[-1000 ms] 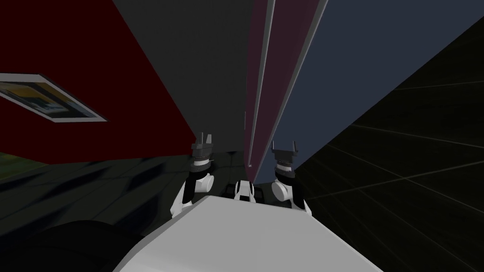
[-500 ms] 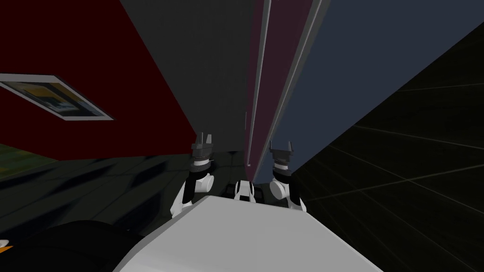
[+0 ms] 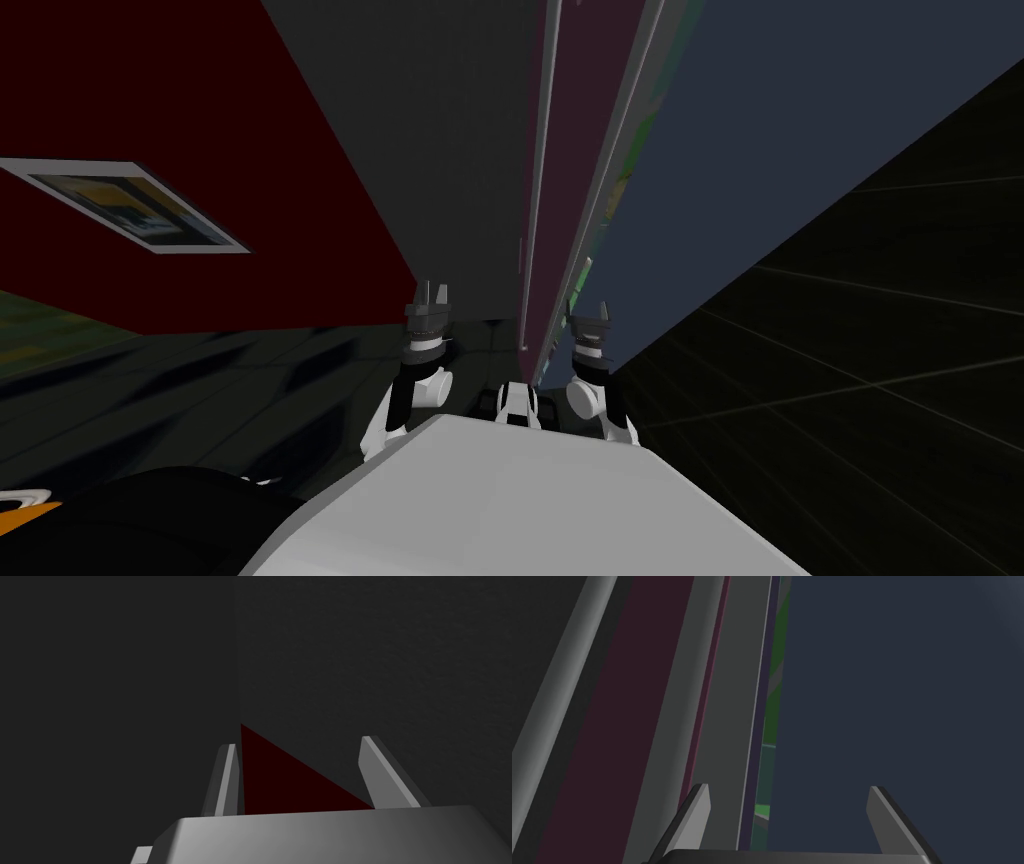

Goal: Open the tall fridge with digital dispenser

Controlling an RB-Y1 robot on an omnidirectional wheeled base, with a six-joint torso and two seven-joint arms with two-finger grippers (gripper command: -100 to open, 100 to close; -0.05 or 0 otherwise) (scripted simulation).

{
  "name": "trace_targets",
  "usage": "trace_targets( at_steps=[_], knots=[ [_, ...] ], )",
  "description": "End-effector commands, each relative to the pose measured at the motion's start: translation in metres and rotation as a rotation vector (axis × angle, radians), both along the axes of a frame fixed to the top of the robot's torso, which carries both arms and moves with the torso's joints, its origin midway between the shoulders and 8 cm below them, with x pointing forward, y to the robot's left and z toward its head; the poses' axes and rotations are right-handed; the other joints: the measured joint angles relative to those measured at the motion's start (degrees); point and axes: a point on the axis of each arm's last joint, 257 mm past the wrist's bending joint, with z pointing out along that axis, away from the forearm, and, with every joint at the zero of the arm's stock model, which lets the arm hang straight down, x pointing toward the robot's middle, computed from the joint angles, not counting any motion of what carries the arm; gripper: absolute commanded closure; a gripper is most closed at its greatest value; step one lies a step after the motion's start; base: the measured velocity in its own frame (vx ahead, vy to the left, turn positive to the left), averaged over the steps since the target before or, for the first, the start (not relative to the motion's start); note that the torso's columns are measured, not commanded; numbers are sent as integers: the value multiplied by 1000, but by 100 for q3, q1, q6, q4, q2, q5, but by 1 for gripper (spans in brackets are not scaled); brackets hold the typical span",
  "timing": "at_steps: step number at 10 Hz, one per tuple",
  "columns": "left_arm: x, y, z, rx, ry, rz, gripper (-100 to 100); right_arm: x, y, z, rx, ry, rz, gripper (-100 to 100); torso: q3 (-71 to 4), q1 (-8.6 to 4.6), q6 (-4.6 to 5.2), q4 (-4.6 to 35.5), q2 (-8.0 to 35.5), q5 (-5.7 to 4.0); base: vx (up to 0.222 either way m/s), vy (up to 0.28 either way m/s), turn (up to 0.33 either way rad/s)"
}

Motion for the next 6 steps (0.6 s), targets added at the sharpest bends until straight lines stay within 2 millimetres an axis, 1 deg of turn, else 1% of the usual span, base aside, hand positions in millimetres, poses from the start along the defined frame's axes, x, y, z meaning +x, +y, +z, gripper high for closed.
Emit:
trace_targets(
  at_steps=[1,2,3,5,6],
  knots=[
    [0,0,0,0,0,0,0,9,6,-15,109,31,83,-100,1,1,5,3,2,1,-18,1,50],
    [0,0,0,0,0,0,0,9,6,-15,131,29,101,-100,1,3,1,-2,0,0,-16,4,30],
    [0,0,0,0,0,0,0,15,11,-25,187,49,140,-100,2,2,6,4,4,2,-15,6,44],
    [0,0,0,0,0,0,0,15,11,-25,216,46,163,-100,4,-2,3,2,6,-1,-11,2,10],
    [0,0,0,0,0,0,0,21,16,-34,281,67,207,-100,2,-2,4,3,3,-1,-14,-3,20]
  ],
)
